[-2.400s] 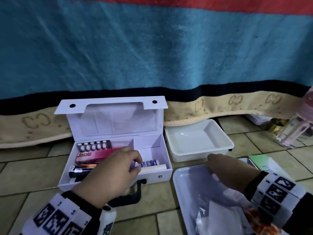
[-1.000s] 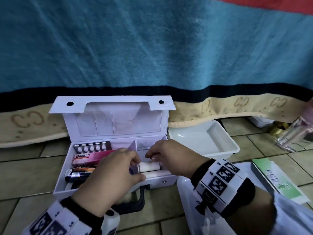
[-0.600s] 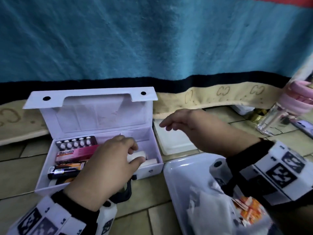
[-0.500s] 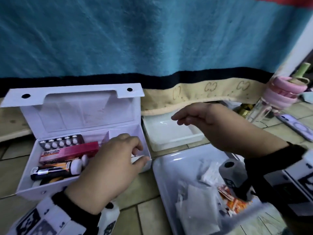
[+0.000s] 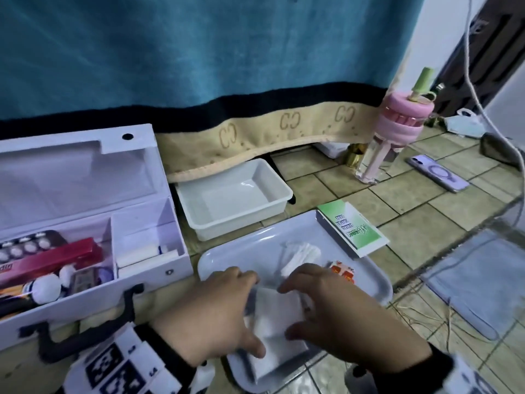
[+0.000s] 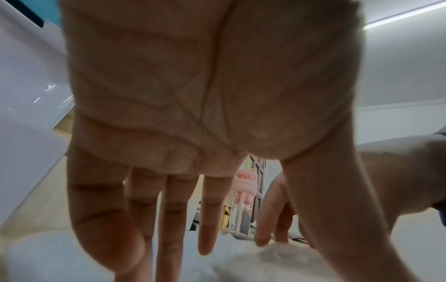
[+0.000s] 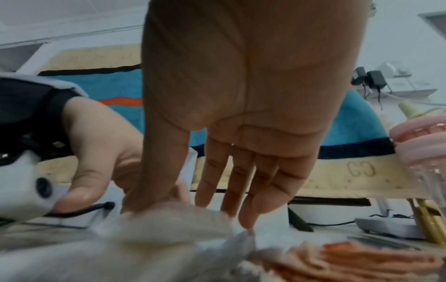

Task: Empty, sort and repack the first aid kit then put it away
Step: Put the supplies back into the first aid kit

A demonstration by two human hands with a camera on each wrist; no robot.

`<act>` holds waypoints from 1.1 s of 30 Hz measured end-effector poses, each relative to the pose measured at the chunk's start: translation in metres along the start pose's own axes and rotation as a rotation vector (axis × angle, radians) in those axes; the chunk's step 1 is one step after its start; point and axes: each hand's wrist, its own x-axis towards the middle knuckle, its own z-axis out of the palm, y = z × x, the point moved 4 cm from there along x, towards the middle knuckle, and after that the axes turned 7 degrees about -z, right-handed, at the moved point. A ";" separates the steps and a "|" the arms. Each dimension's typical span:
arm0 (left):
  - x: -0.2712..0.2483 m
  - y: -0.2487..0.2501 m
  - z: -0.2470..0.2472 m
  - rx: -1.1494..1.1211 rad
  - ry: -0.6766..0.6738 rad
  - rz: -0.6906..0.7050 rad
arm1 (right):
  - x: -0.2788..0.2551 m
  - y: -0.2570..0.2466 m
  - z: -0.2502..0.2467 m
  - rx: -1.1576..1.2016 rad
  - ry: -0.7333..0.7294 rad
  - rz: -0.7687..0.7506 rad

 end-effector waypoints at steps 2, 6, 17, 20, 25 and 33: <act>0.001 0.000 0.005 0.013 -0.022 -0.025 | 0.003 -0.005 0.011 -0.046 -0.032 -0.024; 0.003 -0.002 0.007 -0.004 -0.031 -0.118 | 0.008 -0.007 0.024 -0.037 0.014 0.021; 0.002 0.011 0.005 -0.037 -0.032 -0.024 | 0.015 -0.005 0.028 -0.028 0.060 0.010; 0.002 0.011 0.002 -0.087 0.032 -0.024 | 0.019 -0.004 0.020 -0.033 0.103 0.017; 0.002 -0.003 -0.010 -0.230 0.181 -0.080 | 0.026 -0.004 0.005 -0.018 0.229 0.058; -0.012 -0.019 -0.028 -0.276 0.355 -0.077 | 0.023 -0.002 -0.013 0.227 0.373 0.140</act>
